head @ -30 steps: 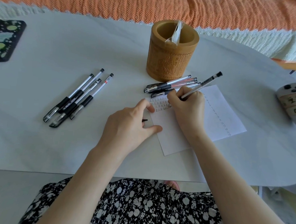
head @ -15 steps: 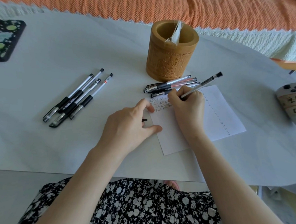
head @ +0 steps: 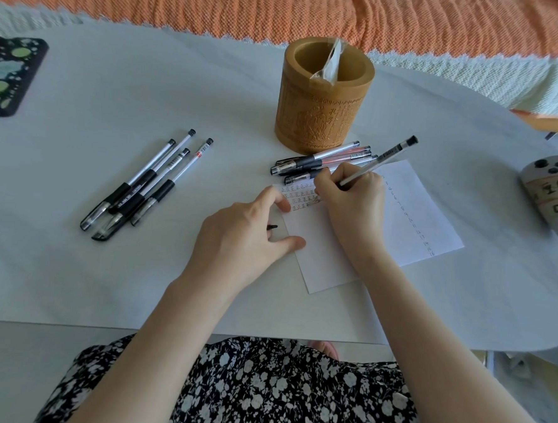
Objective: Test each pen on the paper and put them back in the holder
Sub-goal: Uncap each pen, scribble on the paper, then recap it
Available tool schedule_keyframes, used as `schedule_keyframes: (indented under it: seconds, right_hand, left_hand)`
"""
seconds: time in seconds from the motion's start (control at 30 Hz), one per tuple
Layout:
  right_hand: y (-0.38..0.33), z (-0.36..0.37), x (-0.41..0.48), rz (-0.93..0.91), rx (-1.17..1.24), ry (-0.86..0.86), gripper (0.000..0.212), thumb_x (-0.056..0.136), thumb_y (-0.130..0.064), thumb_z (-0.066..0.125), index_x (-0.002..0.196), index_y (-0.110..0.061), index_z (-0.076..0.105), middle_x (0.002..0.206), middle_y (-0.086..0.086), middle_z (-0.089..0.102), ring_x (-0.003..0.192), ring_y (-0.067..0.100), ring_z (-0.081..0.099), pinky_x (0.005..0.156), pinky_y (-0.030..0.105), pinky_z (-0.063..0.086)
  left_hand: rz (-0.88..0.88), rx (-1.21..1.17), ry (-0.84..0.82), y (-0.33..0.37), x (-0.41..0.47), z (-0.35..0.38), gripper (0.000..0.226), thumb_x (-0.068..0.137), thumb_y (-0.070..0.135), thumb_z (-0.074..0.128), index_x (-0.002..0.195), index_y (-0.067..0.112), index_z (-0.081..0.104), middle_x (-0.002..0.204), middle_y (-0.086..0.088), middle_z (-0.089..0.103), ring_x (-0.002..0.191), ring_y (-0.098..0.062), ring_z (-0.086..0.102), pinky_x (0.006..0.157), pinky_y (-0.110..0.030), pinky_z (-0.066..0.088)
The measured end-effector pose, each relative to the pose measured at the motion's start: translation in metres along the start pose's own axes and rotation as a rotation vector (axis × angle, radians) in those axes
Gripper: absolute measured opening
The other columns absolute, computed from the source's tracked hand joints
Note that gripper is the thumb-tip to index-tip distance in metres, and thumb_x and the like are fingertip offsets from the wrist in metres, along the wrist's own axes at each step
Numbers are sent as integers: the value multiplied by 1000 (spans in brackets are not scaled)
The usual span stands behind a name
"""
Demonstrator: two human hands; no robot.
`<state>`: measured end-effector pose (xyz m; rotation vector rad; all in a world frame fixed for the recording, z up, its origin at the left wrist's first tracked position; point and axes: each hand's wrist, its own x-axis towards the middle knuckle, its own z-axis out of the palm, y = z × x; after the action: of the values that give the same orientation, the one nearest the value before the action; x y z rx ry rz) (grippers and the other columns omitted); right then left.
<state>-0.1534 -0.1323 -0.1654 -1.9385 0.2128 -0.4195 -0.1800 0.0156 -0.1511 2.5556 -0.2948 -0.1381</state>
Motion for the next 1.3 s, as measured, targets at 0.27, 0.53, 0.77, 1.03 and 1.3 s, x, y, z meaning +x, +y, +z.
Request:
schedule_keyframes:
  seconds: [0.27,0.53,0.77,1.03,1.3]
  right_hand:
    - [0,-1,0,3,-9,-1,33,79,-4,59,55,5,38,53,11,33,50,8,22,44,18,19]
    - [-1,-1,0,-4,-4,-13,34,79,-4,58,57,10,37,54,18,36,51,8,24,44,17,20]
    - [-1,-1,0,-2,-25,0,33,79,-3,58,54,2,38,50,7,30,48,8,21,44,17,19]
    - [-1,-1,-1,-18,-22,8,32,78,-2,57,57,4,33,53,9,26,51,9,19,46,20,16]
    - [0,-1,1,-11,3,4,39,77,-1,57,53,-14,29,49,-2,23,48,8,20,45,18,17]
  left_hand:
    - [-4,-6,-7,0,0,0,42,72,57,66,102,37,46,75,10,57,85,-9,62,64,-27,40]
    - [3,-1,-4,0,0,0,42,73,57,65,103,36,45,71,9,55,85,-11,61,62,-27,40]
    - [6,-2,3,0,-1,0,42,73,57,65,103,36,46,73,10,55,85,-9,61,62,-26,39]
    - [1,-2,9,1,-1,-1,42,72,58,65,103,37,46,70,10,54,83,-8,61,59,-26,36]
    - [-5,-8,7,3,-2,-3,41,73,56,65,103,37,46,66,11,51,78,-7,57,57,-26,34]
